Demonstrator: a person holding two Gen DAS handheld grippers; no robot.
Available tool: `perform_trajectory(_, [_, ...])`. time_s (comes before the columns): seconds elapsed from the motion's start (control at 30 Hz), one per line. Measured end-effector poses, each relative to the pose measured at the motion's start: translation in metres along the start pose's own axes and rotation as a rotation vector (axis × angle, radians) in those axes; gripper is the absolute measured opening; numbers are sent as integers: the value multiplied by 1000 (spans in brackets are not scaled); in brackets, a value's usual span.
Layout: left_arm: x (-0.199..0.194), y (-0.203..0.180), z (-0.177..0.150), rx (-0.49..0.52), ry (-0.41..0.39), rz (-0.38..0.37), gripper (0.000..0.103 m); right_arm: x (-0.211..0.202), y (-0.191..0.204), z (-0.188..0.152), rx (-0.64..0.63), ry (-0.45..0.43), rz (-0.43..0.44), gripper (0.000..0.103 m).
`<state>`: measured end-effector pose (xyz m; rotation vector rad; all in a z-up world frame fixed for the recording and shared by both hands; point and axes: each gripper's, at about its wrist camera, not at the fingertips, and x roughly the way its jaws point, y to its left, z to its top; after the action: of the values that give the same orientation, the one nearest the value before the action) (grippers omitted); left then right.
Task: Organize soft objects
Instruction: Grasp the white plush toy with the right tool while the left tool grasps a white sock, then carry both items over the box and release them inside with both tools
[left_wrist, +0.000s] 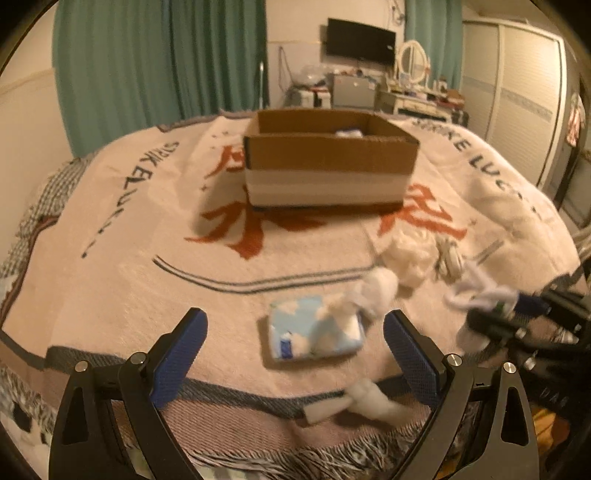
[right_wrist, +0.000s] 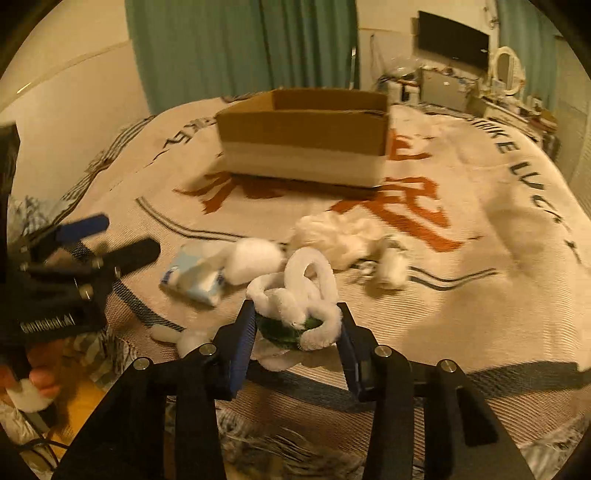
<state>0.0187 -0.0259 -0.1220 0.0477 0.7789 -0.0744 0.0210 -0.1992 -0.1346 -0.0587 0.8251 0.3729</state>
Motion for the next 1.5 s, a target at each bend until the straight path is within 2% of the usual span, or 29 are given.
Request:
perform_trajectory(0.13, [4, -11, -13, -1, 38, -36, 96, -5, -6, -6, 12, -6, -33, 42])
perform_trajectory(0.27, [11, -21, -24, 17, 65, -4, 96, -9, -10, -14, 23, 1, -32, 42])
perform_trajectory(0.43, [23, -29, -42, 16, 114, -21, 96, -7, -11, -17, 23, 11, -42, 42])
perform_trajectory(0.53, [33, -34, -52, 29, 148, -31, 89, -5, -10, -18, 23, 16, -40, 42])
perform_trajectory(0.7, [42, -40, -60, 65, 164, -34, 89, -3, -8, -18, 16, 23, -38, 42])
perform_trajectory(0.73, [44, -43, -62, 77, 174, -48, 88, -3, -8, -19, 16, 25, -37, 42])
perform_trajectory(0.77, [45, -44, -63, 84, 183, -66, 81, -2, -8, -19, 16, 28, -35, 42])
perform_trajectory(0.83, [47, -46, -66, 98, 192, -84, 74, -1, -7, -19, 16, 31, -33, 42])
perform_trajectory(0.9, [45, -45, -67, 96, 191, -100, 63, 0, -5, -19, 11, 32, -32, 42])
perform_trajectory(0.97, [42, -43, -67, 84, 192, -130, 44, 0, -3, -19, 5, 33, -33, 42])
perform_trajectory(1.07, [39, -42, -67, 81, 184, -135, 33, -1, -1, -19, 0, 30, -33, 42])
perform_trajectory(1.2, [31, -36, -61, 56, 154, -140, 25, -3, -1, -19, -2, 26, -34, 42])
perform_trajectory(1.5, [6, -23, -39, 44, 65, -146, 24, -7, -3, -19, 1, 11, -35, 42])
